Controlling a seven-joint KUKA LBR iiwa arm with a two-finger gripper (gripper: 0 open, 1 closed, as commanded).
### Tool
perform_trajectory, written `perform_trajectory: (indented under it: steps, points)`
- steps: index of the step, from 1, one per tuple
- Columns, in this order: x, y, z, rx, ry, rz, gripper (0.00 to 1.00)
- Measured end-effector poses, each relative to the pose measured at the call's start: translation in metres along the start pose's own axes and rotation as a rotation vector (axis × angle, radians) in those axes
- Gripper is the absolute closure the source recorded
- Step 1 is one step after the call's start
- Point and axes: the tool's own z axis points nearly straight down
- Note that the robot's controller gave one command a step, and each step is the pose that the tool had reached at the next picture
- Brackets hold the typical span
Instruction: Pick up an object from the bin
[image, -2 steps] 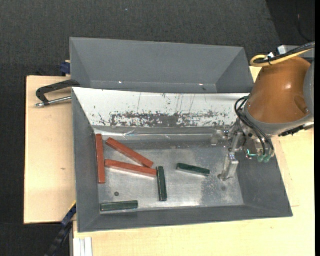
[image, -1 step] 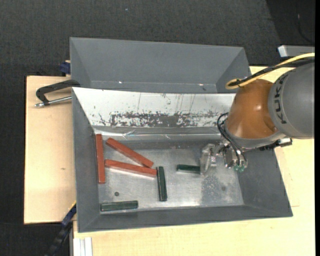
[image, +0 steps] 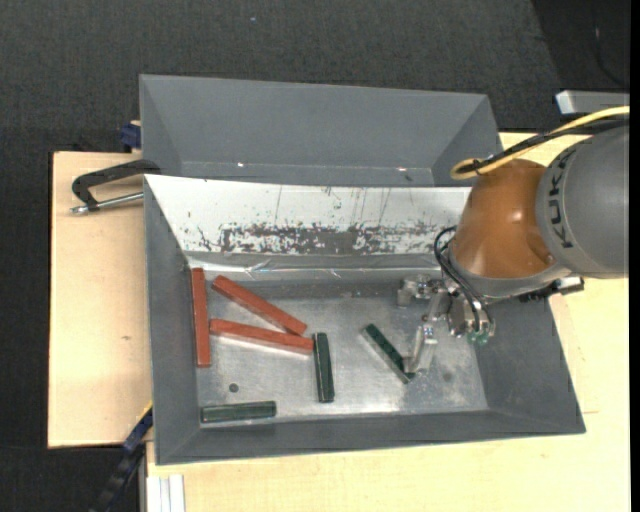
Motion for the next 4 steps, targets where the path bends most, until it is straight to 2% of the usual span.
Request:
perform_trajectory:
  steps: [1,2,3,4]
  points:
    - [0.0,0.0,0.0,0.0,0.0,0.0,0.0]
    - [0.039,0.037,0.0,0.001,0.007,0.129,1.0]
    - [0.038,0.037,0.0,0.0,0.002,0.13,0.0]
    - [0.038,0.037,0.0,0.0,0.002,0.13,0.0]
